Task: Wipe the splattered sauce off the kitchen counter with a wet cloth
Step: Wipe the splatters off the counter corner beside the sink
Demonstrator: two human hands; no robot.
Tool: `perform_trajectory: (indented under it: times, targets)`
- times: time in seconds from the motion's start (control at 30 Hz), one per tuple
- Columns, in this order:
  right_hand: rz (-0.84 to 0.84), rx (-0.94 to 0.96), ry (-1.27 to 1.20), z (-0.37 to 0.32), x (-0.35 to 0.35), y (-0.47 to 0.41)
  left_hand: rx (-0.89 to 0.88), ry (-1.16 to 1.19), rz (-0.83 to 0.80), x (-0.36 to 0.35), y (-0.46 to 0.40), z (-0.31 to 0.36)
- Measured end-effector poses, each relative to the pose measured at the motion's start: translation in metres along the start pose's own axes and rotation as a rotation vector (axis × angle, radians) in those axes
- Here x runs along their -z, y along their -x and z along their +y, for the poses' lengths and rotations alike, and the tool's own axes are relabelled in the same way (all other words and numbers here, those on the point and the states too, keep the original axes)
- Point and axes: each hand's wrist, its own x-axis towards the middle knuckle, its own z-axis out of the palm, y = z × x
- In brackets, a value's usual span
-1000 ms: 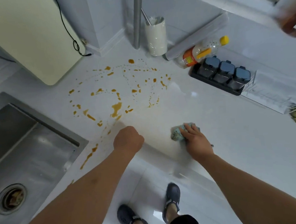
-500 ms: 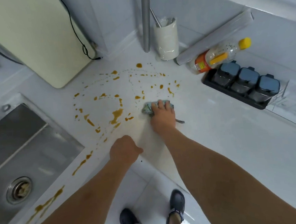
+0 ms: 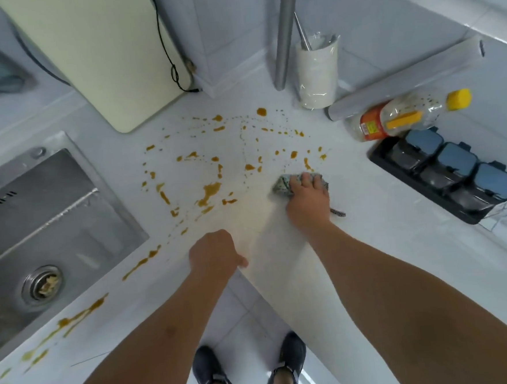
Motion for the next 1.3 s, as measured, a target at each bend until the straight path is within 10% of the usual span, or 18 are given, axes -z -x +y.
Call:
perform_trajectory:
  times: [0.3, 0.57, 0.8, 0.97, 1.3]
  targets:
    - [-0.179, 0.566, 0.117, -0.009, -0.026, 0.074, -0.080, -0.053, -0.012, 0.006, 0.001, -0.005]
    - [-0.012, -0.246, 0.004, 0.054, 0.001, 0.055, -0.246, -0.156, -0.015, 0.006, -0.002, -0.014]
    - [-0.026, 0.144, -0.004, -0.093, -0.048, 0.082, -0.336, -0.115, 0.091, 0.002, -0.005, -0.043]
    - [-0.050, 0.374, 0.059, -0.079, -0.069, 0.119, -0.318, -0.088, 0.112, 0.017, 0.007, -0.057]
    - [-0.165, -0.120, 0.020, 0.064, -0.008, 0.113, -0.190, 0.131, 0.065, 0.034, 0.005, -0.028]
